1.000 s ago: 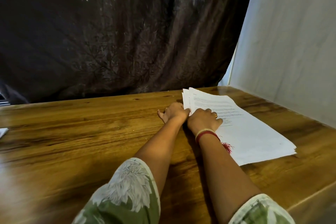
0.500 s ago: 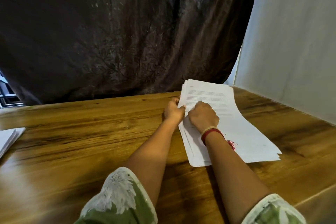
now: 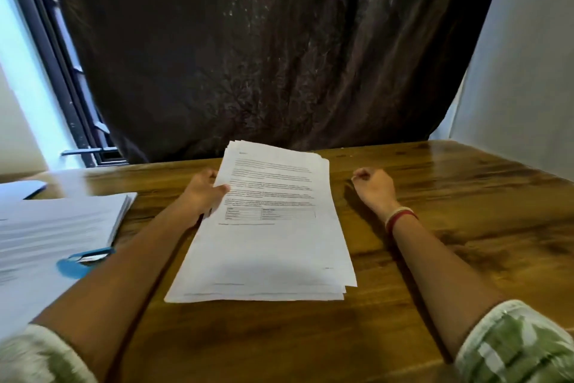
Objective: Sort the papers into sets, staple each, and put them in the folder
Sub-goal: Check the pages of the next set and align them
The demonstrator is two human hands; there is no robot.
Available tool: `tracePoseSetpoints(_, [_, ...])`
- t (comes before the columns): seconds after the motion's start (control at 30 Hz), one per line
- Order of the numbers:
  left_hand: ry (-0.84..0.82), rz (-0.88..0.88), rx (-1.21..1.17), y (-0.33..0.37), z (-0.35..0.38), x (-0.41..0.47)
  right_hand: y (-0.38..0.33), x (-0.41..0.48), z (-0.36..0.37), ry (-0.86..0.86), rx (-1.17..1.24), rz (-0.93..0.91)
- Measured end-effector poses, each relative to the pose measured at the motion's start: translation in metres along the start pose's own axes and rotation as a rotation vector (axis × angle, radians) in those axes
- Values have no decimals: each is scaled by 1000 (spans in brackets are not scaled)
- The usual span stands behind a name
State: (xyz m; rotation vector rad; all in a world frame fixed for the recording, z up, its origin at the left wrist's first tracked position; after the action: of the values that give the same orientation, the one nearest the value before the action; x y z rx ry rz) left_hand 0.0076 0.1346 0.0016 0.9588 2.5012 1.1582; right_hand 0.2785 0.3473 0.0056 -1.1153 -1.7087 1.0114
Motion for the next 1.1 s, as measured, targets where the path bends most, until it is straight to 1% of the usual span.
tracePoseSetpoints(0.13, [50,-57,-17,-27,-30,-13,-3,-14,20,-38,123,1])
tracePoseSetpoints(0.3, [131,-82,-99,-40,-44,-14,-19,-34,57,-88,269,14])
tracePoseSetpoints(0.37, [152,-91,-94,-42,-43,-13,-27,-42,76,-96,397,62])
tracePoseSetpoints(0.47, [139,-59,-54,-45,-40,-9,-42,-53,108,-174,658,130])
tracePoseSetpoints(0.5, [134,-54,-53,-46,-40,-8,-44,-54,116,-196,696,131])
tracePoseSetpoints(0.6, [108,-66,-126,-54,-44,-6,-42,-46,126,-189,606,84])
tracePoseSetpoints(0.67, [95,-84,-193,-55,-45,-7,-37,-37,127,-191,573,105])
tracePoseSetpoints(0.77, [94,-96,-346,-54,-43,-12,-31,-33,128,-280,653,168])
tracePoseSetpoints(0.83, [91,-102,-390,-55,-42,-11,-35,-35,130,-347,666,147])
tracePoseSetpoints(0.87, [86,-103,-412,-56,-42,-11,-37,-35,131,-347,663,131])
tracePoseSetpoints(0.97, [51,-122,-460,-56,-40,-12,-41,-36,127,-231,663,111])
tracePoseSetpoints(1.1, [99,-129,-413,-54,-40,-11,-44,-38,123,-114,692,88])
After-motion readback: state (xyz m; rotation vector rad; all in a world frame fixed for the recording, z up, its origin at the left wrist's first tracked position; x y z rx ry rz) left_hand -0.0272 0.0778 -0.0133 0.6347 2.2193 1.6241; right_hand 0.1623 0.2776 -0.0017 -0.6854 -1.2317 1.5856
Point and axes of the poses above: each hand's wrist, its own x-axis towards the middle knuckle, its own z-axis out of the palm, y = z × x, the point moved 7 cm from there along x, towards the middle knuckle, and after that the axes turned 13 degrees about x, right-handed, at the moved point
